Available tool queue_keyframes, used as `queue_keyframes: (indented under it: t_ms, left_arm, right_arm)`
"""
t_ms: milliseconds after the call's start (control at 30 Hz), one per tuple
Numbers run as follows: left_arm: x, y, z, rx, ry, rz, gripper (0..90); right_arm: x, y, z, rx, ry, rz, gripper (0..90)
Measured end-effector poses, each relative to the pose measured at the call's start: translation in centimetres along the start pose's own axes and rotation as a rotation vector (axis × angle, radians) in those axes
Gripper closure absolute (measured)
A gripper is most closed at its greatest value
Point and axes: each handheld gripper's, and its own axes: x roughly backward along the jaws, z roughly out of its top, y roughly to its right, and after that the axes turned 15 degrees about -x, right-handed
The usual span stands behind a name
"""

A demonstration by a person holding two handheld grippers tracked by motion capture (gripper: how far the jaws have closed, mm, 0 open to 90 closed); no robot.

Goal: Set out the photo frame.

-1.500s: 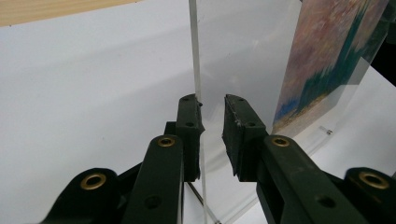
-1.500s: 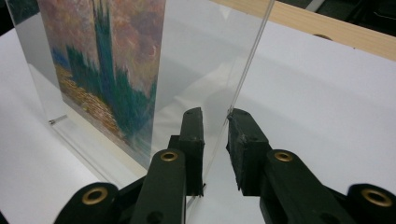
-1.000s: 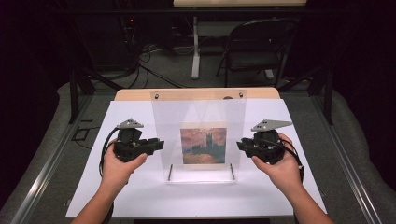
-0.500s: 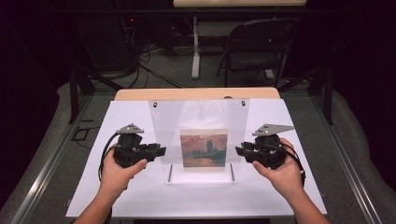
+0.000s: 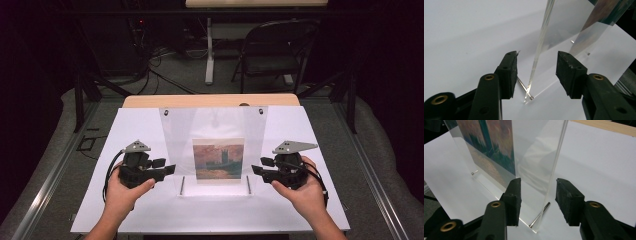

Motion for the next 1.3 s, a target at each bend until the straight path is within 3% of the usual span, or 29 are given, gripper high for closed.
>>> queue_keyframes:
  t_ms: [167,200,300,500,600,667,833,900,967,1067,1300]
  left_arm:
    - [0.0,-0.1,-1.3,-0.004,0.006,0.010,48.0]
    - [-0.2,-0.2,-2.1,0.006,0.006,0.030,48.0]
    - [-0.4,-0.5,-2.8,0.021,0.013,0.025,47.7]
    - [-1.6,-1.3,-5.7,0.060,0.033,0.053,47.0]
    - [-2.0,-1.6,-6.4,0.065,0.032,0.064,45.8]
    - [-2.5,-1.9,-7.2,0.055,0.023,0.097,44.9]
    - [-2.9,-2.4,-8.2,0.076,0.035,0.103,44.4]
    - [-3.0,-2.5,-8.4,0.076,0.036,0.098,44.4]
    - [-3.5,-2.5,-8.8,0.065,0.030,0.129,44.4]
    - [-3.8,-2.4,-9.0,0.055,0.019,0.123,44.2]
    - [-4.7,-2.2,-9.2,0.039,0.015,0.114,42.8]
  right_arm:
    - [-0.1,0.6,-1.2,-0.005,0.003,-0.013,51.7]
    - [-0.2,1.1,-1.9,-0.013,-0.004,-0.025,51.8]
    - [-0.3,1.4,-2.4,-0.024,-0.009,-0.039,51.7]
    - [-1.1,3.3,-4.4,-0.062,-0.008,-0.082,51.6]
    - [-1.8,3.9,-5.3,-0.071,-0.018,-0.104,51.0]
    - [-2.3,4.4,-5.9,-0.068,-0.018,-0.114,49.5]
    - [-3.0,5.2,-6.8,-0.077,0.010,-0.131,48.4]
    - [-3.1,5.3,-6.9,-0.081,0.012,-0.132,48.4]
    - [-3.3,5.7,-7.3,-0.095,0.032,-0.136,48.3]
    - [-3.5,6.1,-7.5,-0.106,0.050,-0.132,48.2]
    - [-4.3,6.3,-8.0,-0.109,0.015,-0.136,47.4]
